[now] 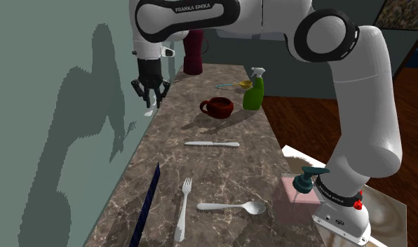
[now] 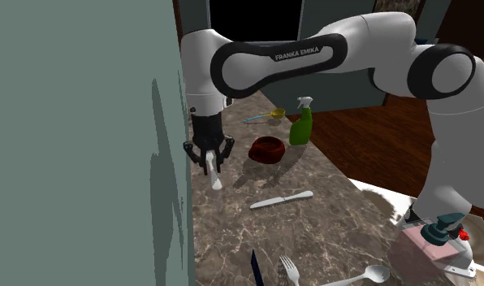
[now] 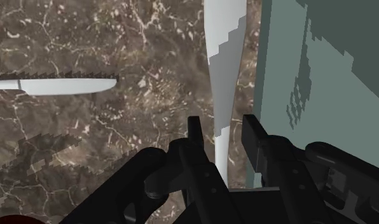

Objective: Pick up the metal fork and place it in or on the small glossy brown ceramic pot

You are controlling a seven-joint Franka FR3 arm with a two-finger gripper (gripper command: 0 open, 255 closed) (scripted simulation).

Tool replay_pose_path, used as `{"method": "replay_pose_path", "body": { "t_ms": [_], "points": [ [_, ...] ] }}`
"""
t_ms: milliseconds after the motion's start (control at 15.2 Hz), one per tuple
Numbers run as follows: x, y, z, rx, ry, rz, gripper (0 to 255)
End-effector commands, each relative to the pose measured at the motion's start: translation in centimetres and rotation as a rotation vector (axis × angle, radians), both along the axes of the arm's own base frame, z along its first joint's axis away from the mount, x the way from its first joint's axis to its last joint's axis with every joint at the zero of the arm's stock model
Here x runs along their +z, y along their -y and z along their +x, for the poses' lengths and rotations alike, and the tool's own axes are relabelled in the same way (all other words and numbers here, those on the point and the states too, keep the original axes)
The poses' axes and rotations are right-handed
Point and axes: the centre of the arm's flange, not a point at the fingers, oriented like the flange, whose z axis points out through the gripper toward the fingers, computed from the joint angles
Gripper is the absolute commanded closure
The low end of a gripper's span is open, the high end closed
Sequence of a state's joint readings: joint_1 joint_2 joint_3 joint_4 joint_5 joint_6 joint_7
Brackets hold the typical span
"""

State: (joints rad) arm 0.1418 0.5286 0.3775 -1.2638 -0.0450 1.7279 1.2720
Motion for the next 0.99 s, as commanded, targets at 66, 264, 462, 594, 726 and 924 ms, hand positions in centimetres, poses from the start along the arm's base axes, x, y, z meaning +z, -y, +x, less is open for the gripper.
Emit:
{"method": "replay_pose_path", "body": {
  "t_ms": [66,264,462,594,726,924],
  "points": [
    [1.4,0.0,0.0,0.000,0.000,0.000,255],
    [1.2,4.0,-0.4,0.000,0.000,0.000,255],
    [1.1,7.9,-0.8,0.000,0.000,0.000,255],
    [1.0,10.5,-1.1,0.000,0.000,0.000,255],
    [0.9,13.1,-1.4,0.000,0.000,0.000,255],
    [0.7,17.1,-1.8,0.000,0.000,0.000,255]
  ]
}}
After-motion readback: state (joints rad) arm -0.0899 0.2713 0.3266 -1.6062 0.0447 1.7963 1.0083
